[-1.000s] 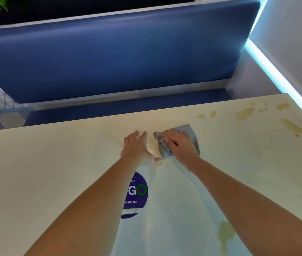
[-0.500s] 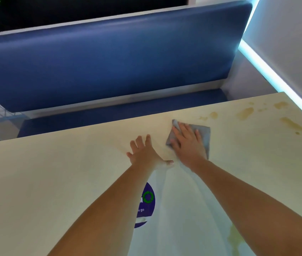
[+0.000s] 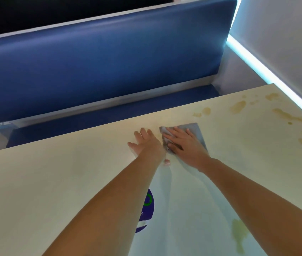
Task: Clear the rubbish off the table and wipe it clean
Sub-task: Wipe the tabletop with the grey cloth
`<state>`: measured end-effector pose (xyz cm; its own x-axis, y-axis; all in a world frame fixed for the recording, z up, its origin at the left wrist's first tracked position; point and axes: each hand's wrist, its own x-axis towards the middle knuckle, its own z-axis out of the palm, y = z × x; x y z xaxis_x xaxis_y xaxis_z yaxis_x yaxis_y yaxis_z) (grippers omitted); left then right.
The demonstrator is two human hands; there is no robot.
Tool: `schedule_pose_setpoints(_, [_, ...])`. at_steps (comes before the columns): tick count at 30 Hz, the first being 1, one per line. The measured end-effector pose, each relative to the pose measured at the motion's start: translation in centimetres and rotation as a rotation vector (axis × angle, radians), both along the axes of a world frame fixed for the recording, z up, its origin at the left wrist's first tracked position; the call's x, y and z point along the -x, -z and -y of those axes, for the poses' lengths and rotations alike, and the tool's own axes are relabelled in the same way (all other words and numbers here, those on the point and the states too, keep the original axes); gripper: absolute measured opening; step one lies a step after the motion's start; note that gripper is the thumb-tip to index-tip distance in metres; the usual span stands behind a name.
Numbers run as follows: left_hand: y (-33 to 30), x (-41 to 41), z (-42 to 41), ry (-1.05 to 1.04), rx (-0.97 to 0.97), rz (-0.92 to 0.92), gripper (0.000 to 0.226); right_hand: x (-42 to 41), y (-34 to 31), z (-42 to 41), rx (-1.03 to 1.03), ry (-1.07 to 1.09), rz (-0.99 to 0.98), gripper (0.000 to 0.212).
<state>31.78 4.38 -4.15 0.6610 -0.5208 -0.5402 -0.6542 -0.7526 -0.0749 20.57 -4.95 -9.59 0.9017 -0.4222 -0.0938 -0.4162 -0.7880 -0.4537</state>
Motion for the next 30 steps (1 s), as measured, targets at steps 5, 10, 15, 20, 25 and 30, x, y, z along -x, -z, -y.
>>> schedule_pose_setpoints(5, [-0.2,0.3,0.9,0.116,0.052,-0.027,0.126,1.9,0.3,5.3,0.08,0.356,-0.047,0.052])
schedule_pose_setpoints(10, [-1.5,0.6,2.9,0.052,-0.069,-0.096,0.115,3.0,-0.1,2.5,0.045,0.093,0.003,0.049])
schedule_pose_setpoints(15, [-1.5,2.2,5.9,-0.163,0.0,-0.179,0.124,5.4,-0.3,7.8,0.145,0.196,-0.06,0.052])
schedule_pose_setpoints(20, [-1.0,3.8,7.5,-0.266,0.075,-0.125,0.124,3.9,0.0,9.5,0.209,0.512,-0.079,0.053])
schedule_pose_setpoints(25, [-0.4,3.5,7.9,-0.271,0.054,-0.099,0.125,0.7,0.5,11.3,0.188,0.483,0.064,0.057])
schedule_pose_setpoints(30, [-0.4,3.4,8.1,-0.272,0.054,-0.091,0.124,1.8,0.8,9.5,0.145,-0.149,0.109,0.054])
